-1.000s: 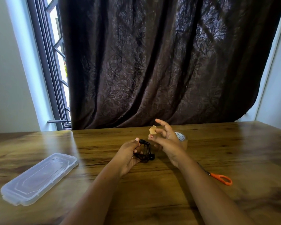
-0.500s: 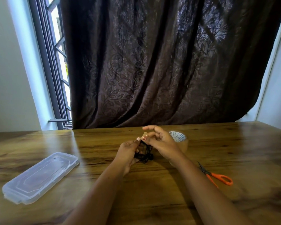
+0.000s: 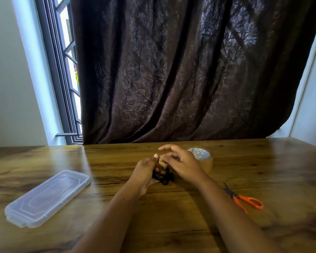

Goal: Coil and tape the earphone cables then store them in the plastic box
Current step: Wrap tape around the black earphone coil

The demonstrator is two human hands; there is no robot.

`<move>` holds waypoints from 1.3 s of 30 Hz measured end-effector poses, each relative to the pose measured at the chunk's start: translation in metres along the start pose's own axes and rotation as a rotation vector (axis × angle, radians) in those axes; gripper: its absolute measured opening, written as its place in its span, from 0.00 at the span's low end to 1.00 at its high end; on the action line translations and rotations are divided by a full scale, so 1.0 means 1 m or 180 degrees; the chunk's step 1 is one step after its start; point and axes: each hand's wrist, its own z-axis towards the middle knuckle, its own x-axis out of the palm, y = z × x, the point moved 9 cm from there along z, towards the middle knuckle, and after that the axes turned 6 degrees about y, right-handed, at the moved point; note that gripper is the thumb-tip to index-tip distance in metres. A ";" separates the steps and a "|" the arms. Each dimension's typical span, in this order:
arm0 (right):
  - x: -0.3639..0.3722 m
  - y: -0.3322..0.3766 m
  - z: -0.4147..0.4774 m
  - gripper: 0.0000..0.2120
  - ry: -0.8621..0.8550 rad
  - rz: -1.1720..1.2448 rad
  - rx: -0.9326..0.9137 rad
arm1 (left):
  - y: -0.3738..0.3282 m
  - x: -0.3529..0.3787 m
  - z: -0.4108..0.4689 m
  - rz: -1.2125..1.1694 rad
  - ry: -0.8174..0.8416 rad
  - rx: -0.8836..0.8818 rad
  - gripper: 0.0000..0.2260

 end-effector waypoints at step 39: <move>-0.001 -0.011 0.001 0.27 -0.0220 -0.1602 -0.0271 | 0.004 0.014 -0.001 0.0752 0.0166 0.0094 0.20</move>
